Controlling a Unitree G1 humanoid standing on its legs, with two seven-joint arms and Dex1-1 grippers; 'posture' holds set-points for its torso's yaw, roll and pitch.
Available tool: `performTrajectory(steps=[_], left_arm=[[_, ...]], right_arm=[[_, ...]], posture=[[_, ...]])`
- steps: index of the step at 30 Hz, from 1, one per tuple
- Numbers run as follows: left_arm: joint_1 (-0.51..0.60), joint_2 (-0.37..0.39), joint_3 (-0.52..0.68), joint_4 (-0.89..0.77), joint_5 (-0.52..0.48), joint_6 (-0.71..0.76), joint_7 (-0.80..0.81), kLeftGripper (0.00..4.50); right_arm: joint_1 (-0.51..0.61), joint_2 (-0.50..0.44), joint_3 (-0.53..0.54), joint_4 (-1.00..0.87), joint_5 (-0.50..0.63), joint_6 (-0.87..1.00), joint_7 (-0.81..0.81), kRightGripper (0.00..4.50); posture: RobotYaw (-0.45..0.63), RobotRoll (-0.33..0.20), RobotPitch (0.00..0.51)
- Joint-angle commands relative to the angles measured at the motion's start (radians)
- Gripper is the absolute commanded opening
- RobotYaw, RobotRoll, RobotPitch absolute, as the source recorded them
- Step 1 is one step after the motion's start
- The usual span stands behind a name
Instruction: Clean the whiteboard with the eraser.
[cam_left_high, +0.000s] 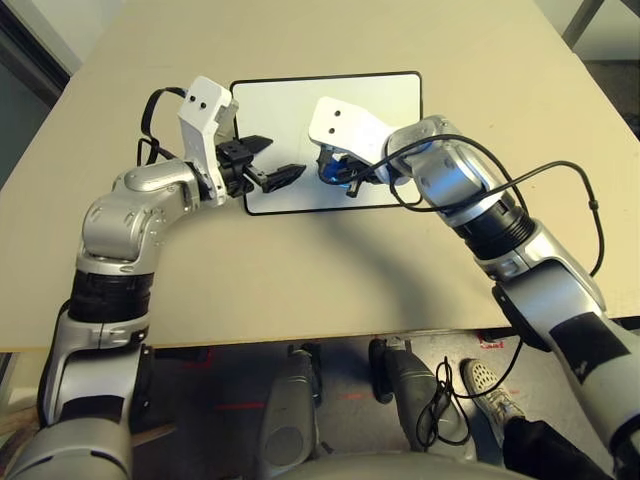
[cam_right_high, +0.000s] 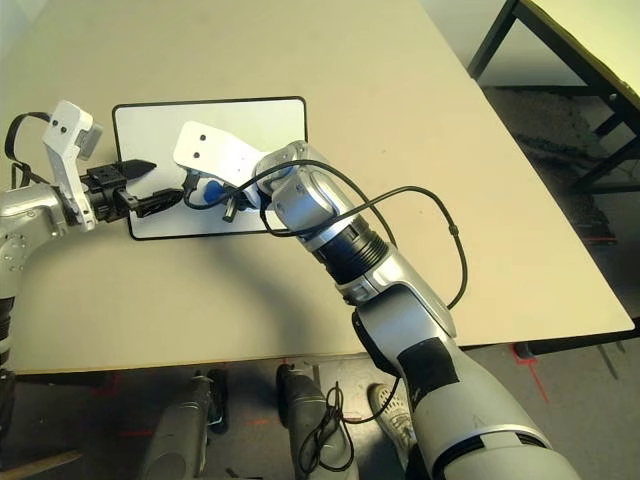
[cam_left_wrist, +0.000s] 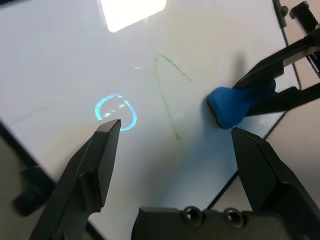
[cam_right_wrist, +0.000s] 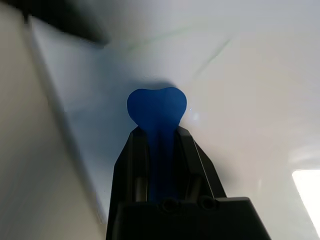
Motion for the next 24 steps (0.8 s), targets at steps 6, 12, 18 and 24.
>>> performTrajectory(steps=[6,12,18,24], left_arm=[[0.006,0.021,0.013,0.005,0.002,-0.001,-0.003,4.50],[0.009,0.026,0.016,-0.001,0.001,0.003,-0.001,4.50],[0.011,0.022,0.014,-0.011,-0.003,0.009,0.003,4.50],[0.013,0.015,0.009,-0.020,-0.007,0.015,0.007,4.50]], right_arm=[[0.023,0.006,0.009,0.022,0.002,-0.023,0.021,0.59],[0.096,-0.028,0.069,-0.088,-0.014,0.034,0.081,0.59],[0.011,0.000,0.010,0.009,-0.007,-0.013,0.024,0.59],[-0.075,0.034,-0.040,0.142,0.005,-0.085,-0.031,0.59]], posture=[[0.06,0.000,0.251],[0.06,0.000,0.250],[0.06,0.000,0.251],[0.06,0.000,0.250]])
